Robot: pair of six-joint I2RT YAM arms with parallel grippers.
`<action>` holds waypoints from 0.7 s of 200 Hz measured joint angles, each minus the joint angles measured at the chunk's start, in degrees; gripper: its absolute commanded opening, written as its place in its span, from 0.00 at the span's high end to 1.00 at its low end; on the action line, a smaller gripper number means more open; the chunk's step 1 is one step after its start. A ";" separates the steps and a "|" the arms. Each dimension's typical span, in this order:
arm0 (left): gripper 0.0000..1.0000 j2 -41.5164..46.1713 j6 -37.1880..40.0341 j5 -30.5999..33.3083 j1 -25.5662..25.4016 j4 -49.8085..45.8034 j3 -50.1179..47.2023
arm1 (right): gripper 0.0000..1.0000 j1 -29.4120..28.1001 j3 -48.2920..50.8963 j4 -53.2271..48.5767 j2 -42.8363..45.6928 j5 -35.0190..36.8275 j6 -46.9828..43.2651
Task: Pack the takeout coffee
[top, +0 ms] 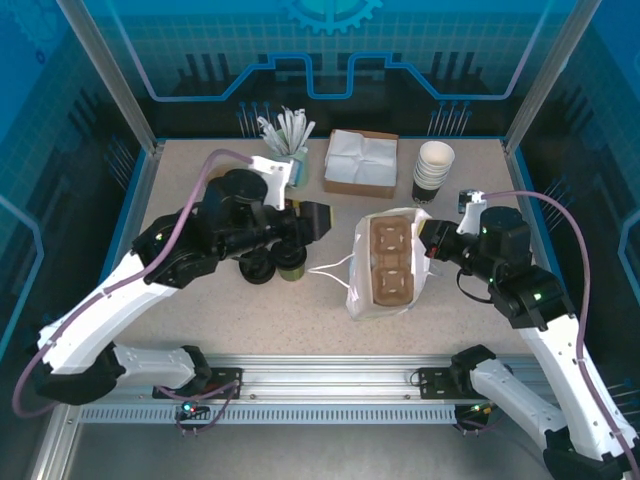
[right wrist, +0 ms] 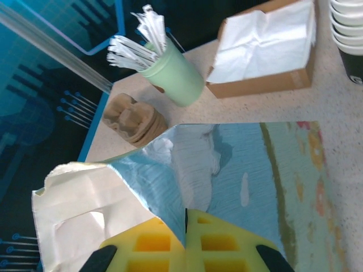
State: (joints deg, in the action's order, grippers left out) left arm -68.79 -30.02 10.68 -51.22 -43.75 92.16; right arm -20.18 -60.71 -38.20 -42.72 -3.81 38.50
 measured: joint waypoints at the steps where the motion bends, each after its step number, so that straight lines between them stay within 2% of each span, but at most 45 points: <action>1: 0.41 0.11 0.00 0.07 0.09 0.00 -0.13 | 1.00 0.00 0.00 0.07 0.07 -0.09 -0.09; 70: 0.40 3.82 0.22 1.99 5.49 0.09 -7.98 | 1.00 0.31 0.00 3.19 1.25 -4.20 -3.34; 140: 0.38 3.61 0.20 2.43 8.79 -0.11 -12.87 | 1.00 0.39 -0.44 1.77 -7.48 -4.20 8.46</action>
State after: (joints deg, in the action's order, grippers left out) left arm -65.19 -29.82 13.10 -42.44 -43.86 79.29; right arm -19.79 -61.14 -36.42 -50.19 -8.01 46.96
